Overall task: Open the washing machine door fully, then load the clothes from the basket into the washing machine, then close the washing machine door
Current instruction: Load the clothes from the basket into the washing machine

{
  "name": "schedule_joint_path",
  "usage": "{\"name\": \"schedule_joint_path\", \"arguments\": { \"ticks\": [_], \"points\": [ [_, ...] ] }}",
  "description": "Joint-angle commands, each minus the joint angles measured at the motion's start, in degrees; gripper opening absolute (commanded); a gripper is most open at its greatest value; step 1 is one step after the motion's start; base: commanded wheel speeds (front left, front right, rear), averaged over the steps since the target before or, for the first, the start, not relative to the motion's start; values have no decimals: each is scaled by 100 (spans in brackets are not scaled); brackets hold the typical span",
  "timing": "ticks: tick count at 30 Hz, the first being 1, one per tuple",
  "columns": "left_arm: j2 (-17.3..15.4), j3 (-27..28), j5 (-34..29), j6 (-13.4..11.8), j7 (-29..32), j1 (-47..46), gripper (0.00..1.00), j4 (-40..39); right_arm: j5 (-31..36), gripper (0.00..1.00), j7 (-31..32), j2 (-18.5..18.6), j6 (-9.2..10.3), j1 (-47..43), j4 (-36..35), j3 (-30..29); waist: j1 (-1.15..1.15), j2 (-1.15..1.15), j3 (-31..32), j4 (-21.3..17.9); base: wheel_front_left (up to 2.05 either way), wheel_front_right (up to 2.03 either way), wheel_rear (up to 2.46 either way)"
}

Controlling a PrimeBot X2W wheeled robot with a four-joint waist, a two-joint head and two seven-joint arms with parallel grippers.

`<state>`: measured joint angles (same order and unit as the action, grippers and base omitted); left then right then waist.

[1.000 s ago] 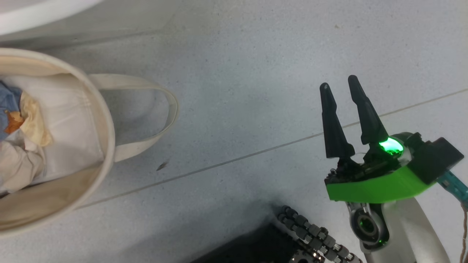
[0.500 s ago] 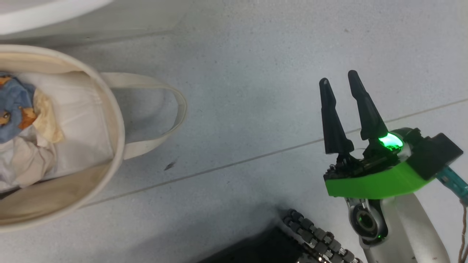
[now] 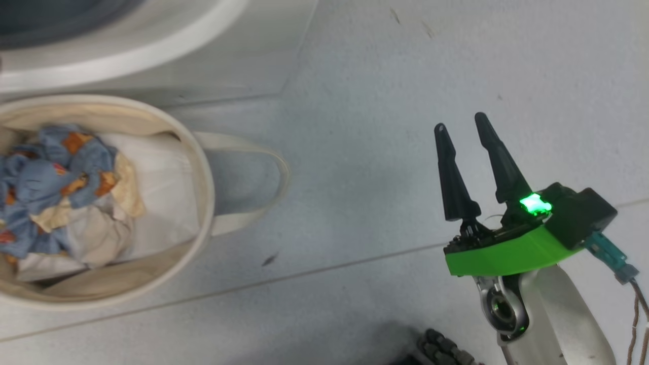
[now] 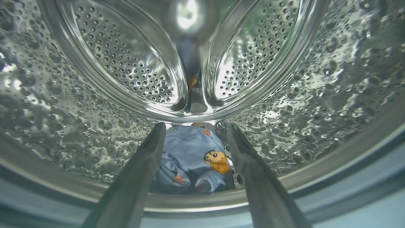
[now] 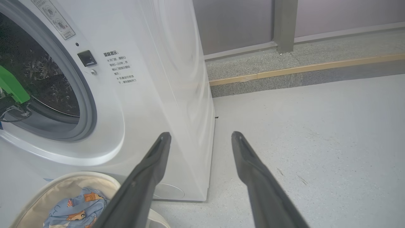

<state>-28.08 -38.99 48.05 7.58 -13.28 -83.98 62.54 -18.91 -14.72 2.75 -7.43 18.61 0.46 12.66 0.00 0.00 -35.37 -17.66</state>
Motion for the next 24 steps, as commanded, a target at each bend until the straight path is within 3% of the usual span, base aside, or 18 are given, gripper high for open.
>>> {"name": "schedule_joint_path", "arguments": {
  "ticks": [1,11,24],
  "points": [
    [-208,95,104,-9,-85,66,100,-190,64,100,-28,13,-6,-20,-64,91,0,0,477,268,0,0,0],
    [-2,393,199,-140,-170,2043,100,-919,135,100,142,26,-6,-256,410,9,0,0,1817,681,0,0,0],
    [58,1442,-42,-1132,-171,4890,100,-3236,-111,100,412,299,-6,-779,419,-65,0,0,2905,1185,0,0,0]
  ]
}}
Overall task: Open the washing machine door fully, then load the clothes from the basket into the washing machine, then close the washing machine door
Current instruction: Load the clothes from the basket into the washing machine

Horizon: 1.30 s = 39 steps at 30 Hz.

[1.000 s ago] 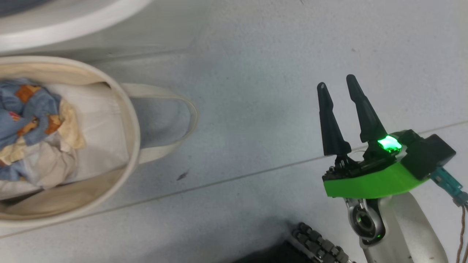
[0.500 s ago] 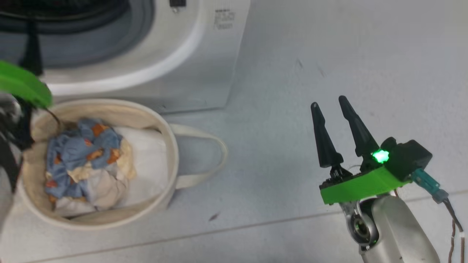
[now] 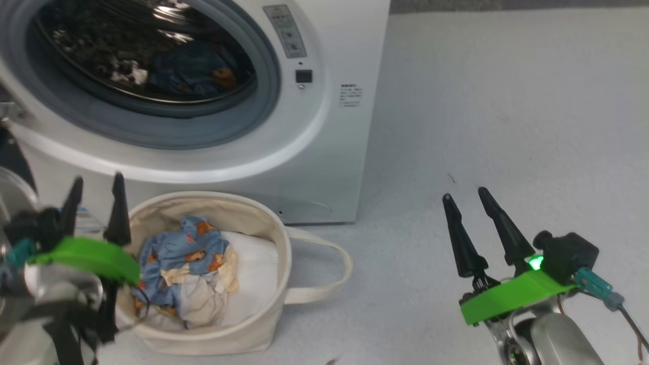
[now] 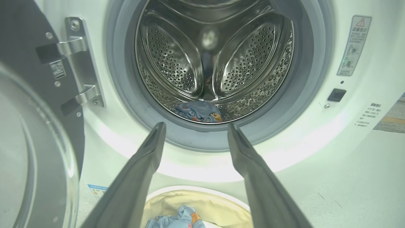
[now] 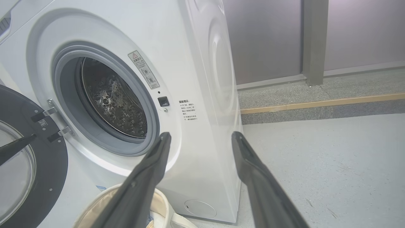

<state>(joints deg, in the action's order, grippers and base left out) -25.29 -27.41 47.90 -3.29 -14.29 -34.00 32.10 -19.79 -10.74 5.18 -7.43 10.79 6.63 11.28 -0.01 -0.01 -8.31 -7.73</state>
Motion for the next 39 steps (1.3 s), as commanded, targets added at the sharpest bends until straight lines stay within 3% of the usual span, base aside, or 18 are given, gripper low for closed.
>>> {"name": "schedule_joint_path", "arguments": {
  "ticks": [1,4,12,22,39],
  "points": [
    [-198,340,-28,-117,-70,80,100,-363,-33,100,31,72,-6,-26,-210,63,1,1,243,224,0,0,0],
    [-153,563,-108,-367,-70,581,100,-906,-70,100,63,90,-6,-110,-252,28,1,1,352,292,0,0,0],
    [-32,1373,-177,-609,-71,2019,100,-2137,-120,100,36,27,-6,-286,-373,-37,1,1,410,246,0,0,0],
    [230,1734,-557,-547,-71,2614,100,-2579,-146,100,101,86,-6,-376,-326,42,1,1,603,238,0,0,0],
    [383,1887,-801,-390,-71,2621,100,-2632,-11,100,420,391,-6,-419,-574,91,1,1,573,180,0,0,0]
  ]
}}
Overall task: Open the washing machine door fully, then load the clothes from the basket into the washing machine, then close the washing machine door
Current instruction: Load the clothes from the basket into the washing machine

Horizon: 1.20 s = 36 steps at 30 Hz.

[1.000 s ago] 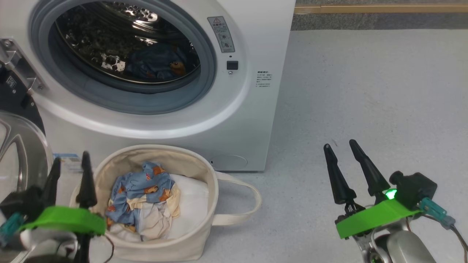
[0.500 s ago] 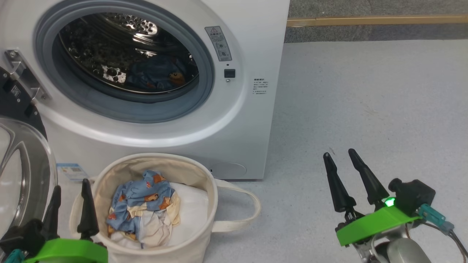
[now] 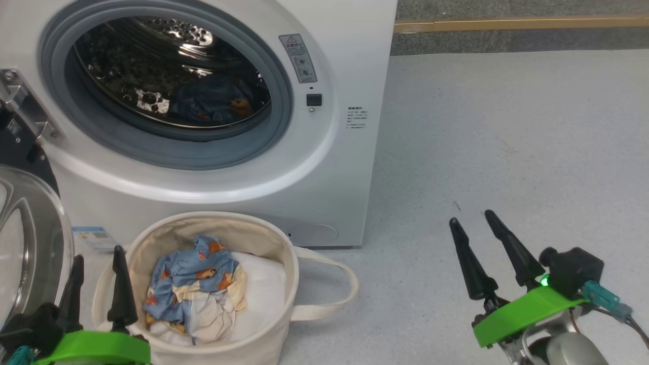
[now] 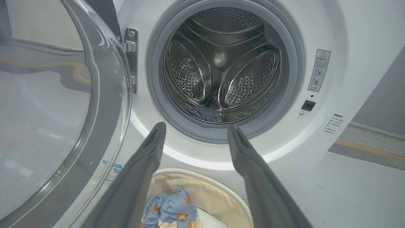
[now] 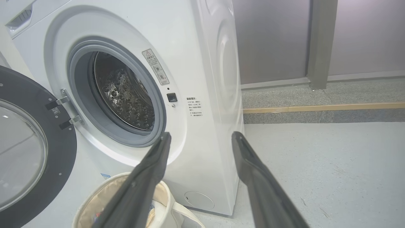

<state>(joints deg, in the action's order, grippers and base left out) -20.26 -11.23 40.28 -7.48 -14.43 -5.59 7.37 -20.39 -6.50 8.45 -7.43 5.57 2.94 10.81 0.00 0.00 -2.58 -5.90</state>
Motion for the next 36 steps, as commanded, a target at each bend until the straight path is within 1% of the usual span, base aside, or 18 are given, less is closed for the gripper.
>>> {"name": "schedule_joint_path", "arguments": {
  "ticks": [1,8,14,17,18,20,23,25,30,33,34,36],
  "points": [
    [-110,277,-47,37,-57,-220,100,-155,68,100,42,102,-6,99,-239,162,0,0,-2,-17,0,0,0],
    [-20,326,-119,116,-57,-283,100,-84,102,100,289,274,-6,148,-472,239,0,0,-46,-111,0,0,0],
    [30,232,-154,266,-44,-537,100,163,102,100,317,216,-6,124,-608,158,0,0,-254,-133,0,0,0],
    [5,60,-211,390,99,-814,100,463,145,100,299,171,-6,133,-693,112,0,0,-437,-151,0,0,0],
    [-9,-101,-253,483,305,-1064,100,773,192,100,300,133,-6,157,-761,90,0,0,-616,-177,0,0,0],
    [-44,-284,-346,597,510,-1385,100,1130,258,100,309,91,-6,199,-841,85,0,0,-841,-213,0,0,0],
    [-23,-434,-368,809,668,-1882,100,1774,373,100,309,19,-6,290,-976,87,0,0,-1217,-296,0,0,0],
    [-66,-558,-464,943,745,-2192,100,2311,447,100,305,-42,-6,369,-1043,79,0,0,-1453,-384,0,0,0],
    [15,-807,-391,1294,1133,-2825,100,3766,577,100,257,-171,-6,496,-1181,-30,0,0,-1904,-541,0,0,0],
    [10,-899,-337,1409,1221,-3187,100,4495,655,100,254,-228,-6,535,-1306,-56,0,0,-2177,-616,0,0,0],
    [10,-899,-337,1409,1221,-3187,100,4495,655,100,254,-228,-6,535,-1306,-56,0,0,-2177,-616,0,0,0],
    [-20,-965,-305,1455,1242,-3404,100,4887,706,100,250,-263,-6,556,-1386,-79,0,0,-2365,-679,0,0,0]
  ]
}}
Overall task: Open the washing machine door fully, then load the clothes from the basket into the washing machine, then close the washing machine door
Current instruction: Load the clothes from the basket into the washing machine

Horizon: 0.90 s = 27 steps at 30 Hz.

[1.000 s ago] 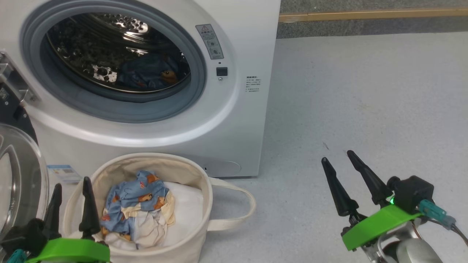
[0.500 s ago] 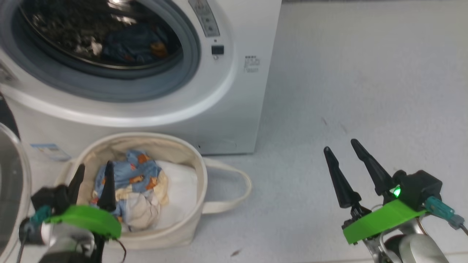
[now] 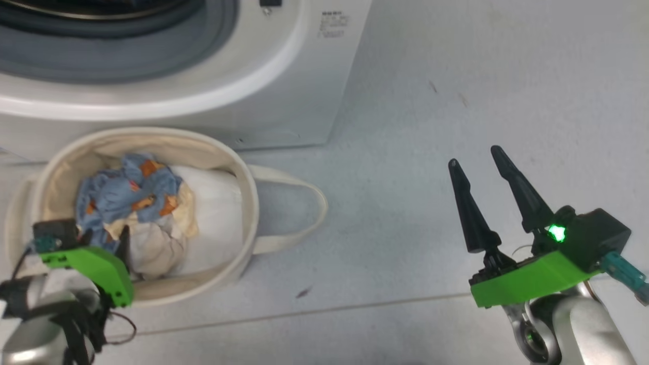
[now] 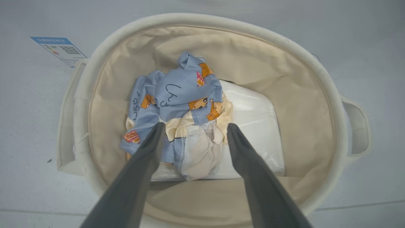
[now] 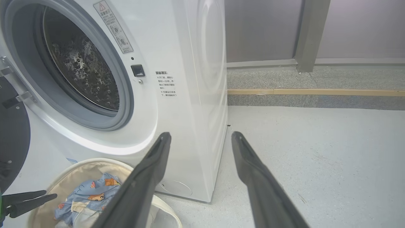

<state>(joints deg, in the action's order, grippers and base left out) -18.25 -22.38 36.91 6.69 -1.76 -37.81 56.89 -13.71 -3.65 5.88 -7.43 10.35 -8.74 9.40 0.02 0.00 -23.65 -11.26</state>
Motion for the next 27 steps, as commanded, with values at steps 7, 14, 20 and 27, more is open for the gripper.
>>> {"name": "schedule_joint_path", "arguments": {
  "ticks": [7,14,20,27],
  "points": [
    [-367,-23,287,77,-95,-784,100,713,197,100,-75,-113,-6,119,-454,8,-2,0,-884,-350,0,0,0],
    [-603,-18,756,79,-67,-1230,100,1051,278,100,-166,-219,-6,154,-593,-3,-2,0,-1433,-501,0,0,0],
    [-716,-54,899,79,-232,-1652,100,1262,369,100,-154,-262,-6,168,-838,-80,-2,0,-1869,-467,0,0,0],
    [-785,-312,899,80,-86,-1995,100,1406,488,100,-114,-284,-6,109,-1128,-205,-2,0,-2279,-394,0,0,0]
  ]
}}
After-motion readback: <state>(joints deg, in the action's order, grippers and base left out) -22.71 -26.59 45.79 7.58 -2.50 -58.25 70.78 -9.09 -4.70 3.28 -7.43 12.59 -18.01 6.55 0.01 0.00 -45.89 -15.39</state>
